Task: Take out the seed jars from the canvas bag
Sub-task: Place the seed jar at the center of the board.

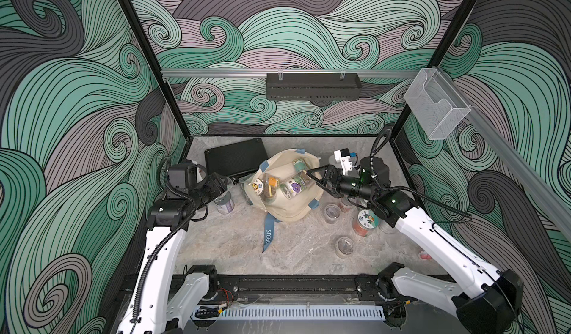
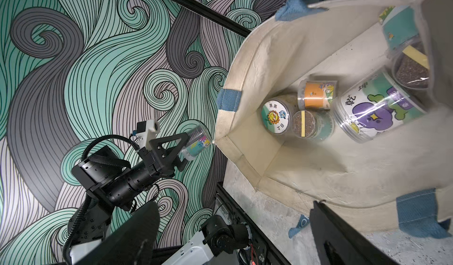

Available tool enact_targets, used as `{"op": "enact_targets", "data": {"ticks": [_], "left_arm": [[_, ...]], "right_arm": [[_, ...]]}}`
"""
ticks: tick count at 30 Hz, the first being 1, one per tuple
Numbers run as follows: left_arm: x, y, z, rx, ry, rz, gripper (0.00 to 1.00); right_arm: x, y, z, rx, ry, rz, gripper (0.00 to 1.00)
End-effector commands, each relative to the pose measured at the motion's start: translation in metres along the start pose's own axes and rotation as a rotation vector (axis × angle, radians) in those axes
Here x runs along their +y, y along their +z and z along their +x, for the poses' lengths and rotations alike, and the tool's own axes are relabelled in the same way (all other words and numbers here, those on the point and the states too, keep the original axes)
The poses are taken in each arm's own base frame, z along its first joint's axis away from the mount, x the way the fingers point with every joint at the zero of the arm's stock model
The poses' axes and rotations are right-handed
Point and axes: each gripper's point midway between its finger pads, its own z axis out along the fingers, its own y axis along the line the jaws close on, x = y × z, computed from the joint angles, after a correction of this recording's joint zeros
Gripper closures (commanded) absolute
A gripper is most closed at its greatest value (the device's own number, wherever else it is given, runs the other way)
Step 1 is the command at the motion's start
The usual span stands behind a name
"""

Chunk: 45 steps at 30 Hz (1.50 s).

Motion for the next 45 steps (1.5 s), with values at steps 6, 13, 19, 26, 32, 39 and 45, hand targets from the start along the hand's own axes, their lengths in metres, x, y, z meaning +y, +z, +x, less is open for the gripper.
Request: {"op": "enact_targets", "data": {"ticks": [6,13,19,26,32,39,45], "left_arm": [[0.07,0.009,0.036,0.093,-0.173,-0.306,0.54],[0.11,0.034,0.052,0.161,-0.298,-0.508,0.54],[0.138,0.051,0.052,0.201,-0.347,-0.704,0.59],[0.157,0.068,0.051,0.227,-0.362,-0.821,0.58],[0.16,0.092,0.056,0.29,-0.39,-0.799,0.53],[0.164,0.104,0.065,0.354,-0.421,-0.783,0.28],[0.158,0.086,0.053,0.319,-0.403,-0.759,0.01]], "right_arm": [[0.008,-0.023,-0.005,-0.016,-0.111,0.029,0.01],[0.006,-0.032,-0.003,-0.022,-0.111,0.022,0.01],[0.004,-0.034,-0.002,-0.02,-0.109,0.02,0.01],[0.002,-0.035,-0.002,-0.018,-0.106,0.023,0.01],[-0.003,-0.032,-0.002,-0.009,-0.1,0.03,0.01],[-0.01,-0.029,0.003,0.004,-0.091,0.042,0.01],[-0.017,-0.026,0.004,0.005,-0.082,0.053,0.01]]}}
